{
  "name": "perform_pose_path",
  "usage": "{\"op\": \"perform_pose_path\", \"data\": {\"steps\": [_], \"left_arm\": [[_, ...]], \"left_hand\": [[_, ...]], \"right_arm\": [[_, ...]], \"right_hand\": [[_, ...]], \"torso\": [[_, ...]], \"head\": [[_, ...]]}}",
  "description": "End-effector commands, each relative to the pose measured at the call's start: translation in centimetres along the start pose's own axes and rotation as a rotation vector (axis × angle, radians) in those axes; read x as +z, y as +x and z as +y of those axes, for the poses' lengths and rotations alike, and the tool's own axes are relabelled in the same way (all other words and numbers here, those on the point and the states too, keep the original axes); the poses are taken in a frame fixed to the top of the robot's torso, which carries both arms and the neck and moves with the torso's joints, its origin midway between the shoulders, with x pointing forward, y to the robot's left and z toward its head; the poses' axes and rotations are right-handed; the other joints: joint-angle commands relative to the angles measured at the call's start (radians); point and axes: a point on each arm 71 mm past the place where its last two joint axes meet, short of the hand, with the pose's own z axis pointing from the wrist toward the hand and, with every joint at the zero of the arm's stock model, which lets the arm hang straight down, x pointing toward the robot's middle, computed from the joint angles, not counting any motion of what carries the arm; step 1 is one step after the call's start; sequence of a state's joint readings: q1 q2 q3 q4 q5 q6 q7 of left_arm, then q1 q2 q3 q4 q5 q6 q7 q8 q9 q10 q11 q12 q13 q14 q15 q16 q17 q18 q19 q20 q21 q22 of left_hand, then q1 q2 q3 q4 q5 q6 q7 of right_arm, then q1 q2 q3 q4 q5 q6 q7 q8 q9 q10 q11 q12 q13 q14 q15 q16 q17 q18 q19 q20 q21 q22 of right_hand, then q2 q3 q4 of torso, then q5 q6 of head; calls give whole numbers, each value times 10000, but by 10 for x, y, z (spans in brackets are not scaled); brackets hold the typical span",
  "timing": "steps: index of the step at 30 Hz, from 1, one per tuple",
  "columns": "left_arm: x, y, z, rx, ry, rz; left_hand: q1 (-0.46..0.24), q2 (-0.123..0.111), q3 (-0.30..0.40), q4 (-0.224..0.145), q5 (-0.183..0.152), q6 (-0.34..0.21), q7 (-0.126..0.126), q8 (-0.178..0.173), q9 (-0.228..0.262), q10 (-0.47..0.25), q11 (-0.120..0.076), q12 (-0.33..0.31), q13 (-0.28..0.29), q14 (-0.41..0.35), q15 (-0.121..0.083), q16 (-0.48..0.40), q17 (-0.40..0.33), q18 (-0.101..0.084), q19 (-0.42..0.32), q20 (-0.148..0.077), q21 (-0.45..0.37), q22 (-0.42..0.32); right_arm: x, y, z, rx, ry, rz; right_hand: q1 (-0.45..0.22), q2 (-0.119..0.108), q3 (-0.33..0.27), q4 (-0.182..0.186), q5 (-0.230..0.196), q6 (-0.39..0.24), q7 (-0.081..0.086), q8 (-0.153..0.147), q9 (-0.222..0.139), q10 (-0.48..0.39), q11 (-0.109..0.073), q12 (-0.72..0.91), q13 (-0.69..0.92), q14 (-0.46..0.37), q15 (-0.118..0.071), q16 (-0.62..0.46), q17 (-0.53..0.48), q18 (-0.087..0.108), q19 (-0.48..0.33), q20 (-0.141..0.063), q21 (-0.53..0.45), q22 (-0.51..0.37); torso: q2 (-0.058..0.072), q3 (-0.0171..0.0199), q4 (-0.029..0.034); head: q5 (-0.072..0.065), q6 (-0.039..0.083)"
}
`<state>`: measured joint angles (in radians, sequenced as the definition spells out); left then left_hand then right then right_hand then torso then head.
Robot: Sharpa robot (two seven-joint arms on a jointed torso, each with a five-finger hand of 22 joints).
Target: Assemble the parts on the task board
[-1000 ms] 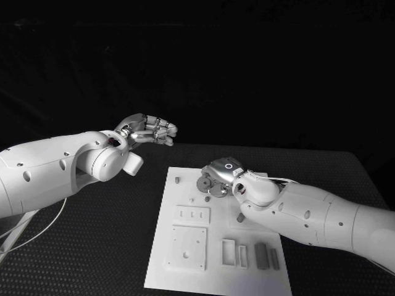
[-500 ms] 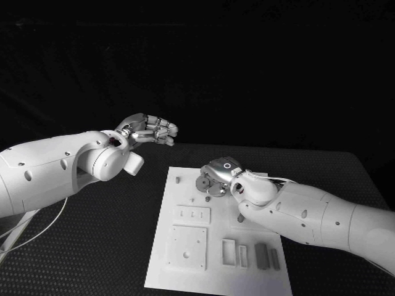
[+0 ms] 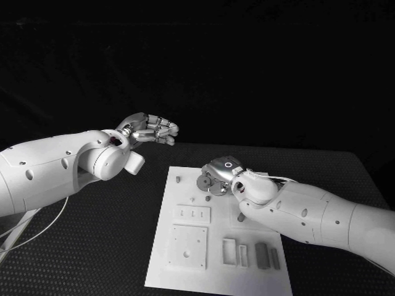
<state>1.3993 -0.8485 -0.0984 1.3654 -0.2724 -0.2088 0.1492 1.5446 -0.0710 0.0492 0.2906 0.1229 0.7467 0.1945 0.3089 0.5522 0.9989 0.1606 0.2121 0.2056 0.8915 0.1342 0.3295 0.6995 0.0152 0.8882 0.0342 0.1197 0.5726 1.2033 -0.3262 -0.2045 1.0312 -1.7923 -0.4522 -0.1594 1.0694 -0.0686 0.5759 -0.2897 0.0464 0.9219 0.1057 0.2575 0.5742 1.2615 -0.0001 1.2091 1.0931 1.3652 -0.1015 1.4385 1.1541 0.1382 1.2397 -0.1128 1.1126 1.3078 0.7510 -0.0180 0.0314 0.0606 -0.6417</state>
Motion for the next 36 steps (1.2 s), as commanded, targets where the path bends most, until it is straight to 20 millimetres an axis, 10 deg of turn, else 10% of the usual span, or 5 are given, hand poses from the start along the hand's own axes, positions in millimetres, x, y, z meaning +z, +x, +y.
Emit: {"op": "perform_pose_path", "data": {"steps": [1, 36], "left_arm": [[1, 2, -2, 26, 119, 155], [0, 2, -2, 26, 115, 147]], "left_hand": [[-96, -39, 62, -4, -33, -32, 170, -49, 14, -3, 6, -70, 12, 66, 26, -54, 18, 161, 81, 19, -60, -12], [-107, -46, 65, -1, -36, -31, 171, -60, 24, 0, 8, -90, 16, 69, 28, -77, 38, 158, 84, 21, -76, -11]], "right_arm": [[1, 1, 1, 72, -35, 110], [2, 5, -4, 444, 328, 522]], "right_hand": [[28, 44, 34, -5, 17, 282, 93, 60, 151, 53, 29, -49, -18, -30, -12, 8, -17, 1235, 17, -39, 45, 138], [-115, -425, 27, 9, 17, -1112, 520, -774, -248, -410, 433, -551, -432, -223, 362, -147, -430, 1235, -45, -44, -97, 81]], "torso": [[3, 8, -1], [-6, 8, -16]], "head": [[-2, 3], [22, -70]]}}
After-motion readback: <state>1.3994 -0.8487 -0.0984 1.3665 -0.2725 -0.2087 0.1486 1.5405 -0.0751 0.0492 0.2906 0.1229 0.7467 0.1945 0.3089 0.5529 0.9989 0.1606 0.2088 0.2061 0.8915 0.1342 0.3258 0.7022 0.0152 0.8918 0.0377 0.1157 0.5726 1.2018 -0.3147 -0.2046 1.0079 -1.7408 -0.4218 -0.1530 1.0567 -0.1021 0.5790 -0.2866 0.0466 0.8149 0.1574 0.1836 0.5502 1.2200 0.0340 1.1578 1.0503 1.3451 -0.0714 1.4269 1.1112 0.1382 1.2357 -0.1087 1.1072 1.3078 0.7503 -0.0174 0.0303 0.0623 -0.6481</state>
